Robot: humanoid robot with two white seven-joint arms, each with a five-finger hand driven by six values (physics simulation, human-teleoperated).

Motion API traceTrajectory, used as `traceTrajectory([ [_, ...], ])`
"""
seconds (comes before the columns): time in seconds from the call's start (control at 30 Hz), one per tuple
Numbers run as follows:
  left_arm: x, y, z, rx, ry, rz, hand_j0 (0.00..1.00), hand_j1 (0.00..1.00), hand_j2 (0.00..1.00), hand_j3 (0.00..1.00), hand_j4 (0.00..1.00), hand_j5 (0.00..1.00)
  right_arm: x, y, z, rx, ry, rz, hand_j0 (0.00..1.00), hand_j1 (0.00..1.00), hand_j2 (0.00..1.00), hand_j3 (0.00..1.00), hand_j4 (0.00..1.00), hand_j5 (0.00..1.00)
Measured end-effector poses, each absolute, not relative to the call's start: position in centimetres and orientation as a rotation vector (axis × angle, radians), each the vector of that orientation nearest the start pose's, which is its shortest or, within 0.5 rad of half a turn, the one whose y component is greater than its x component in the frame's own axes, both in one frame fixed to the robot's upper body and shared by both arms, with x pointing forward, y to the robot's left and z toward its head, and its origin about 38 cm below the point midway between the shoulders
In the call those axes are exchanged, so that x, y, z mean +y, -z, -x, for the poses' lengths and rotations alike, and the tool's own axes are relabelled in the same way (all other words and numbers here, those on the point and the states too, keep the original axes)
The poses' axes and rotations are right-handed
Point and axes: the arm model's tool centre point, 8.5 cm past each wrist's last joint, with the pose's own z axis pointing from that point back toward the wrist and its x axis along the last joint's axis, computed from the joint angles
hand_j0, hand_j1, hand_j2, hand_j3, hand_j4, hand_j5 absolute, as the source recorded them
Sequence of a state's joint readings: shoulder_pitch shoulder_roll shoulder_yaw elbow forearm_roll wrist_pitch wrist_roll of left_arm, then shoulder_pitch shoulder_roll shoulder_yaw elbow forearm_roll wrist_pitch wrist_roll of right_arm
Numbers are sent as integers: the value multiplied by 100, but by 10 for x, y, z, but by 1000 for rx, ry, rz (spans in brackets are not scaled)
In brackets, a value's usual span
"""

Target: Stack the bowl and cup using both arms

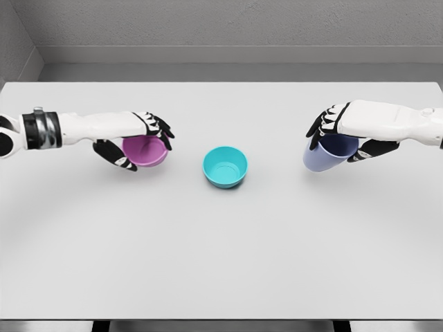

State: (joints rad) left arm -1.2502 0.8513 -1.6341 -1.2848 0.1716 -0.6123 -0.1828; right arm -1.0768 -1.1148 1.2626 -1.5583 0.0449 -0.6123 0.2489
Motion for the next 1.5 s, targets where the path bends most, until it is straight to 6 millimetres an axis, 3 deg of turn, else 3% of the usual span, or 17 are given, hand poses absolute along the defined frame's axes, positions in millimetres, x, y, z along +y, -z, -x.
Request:
traceTrajectory([
  [0.6,232,-217,-466,-1519,1983,11,70,70,70,70,70,70,-314,-268,-410,-1540,-2066,250,62,62,62,62,62,62],
  [1.5,161,-226,-468,-1594,2077,109,70,70,70,70,70,70,-312,-266,-410,-1558,-2048,236,62,62,62,62,62,62],
])
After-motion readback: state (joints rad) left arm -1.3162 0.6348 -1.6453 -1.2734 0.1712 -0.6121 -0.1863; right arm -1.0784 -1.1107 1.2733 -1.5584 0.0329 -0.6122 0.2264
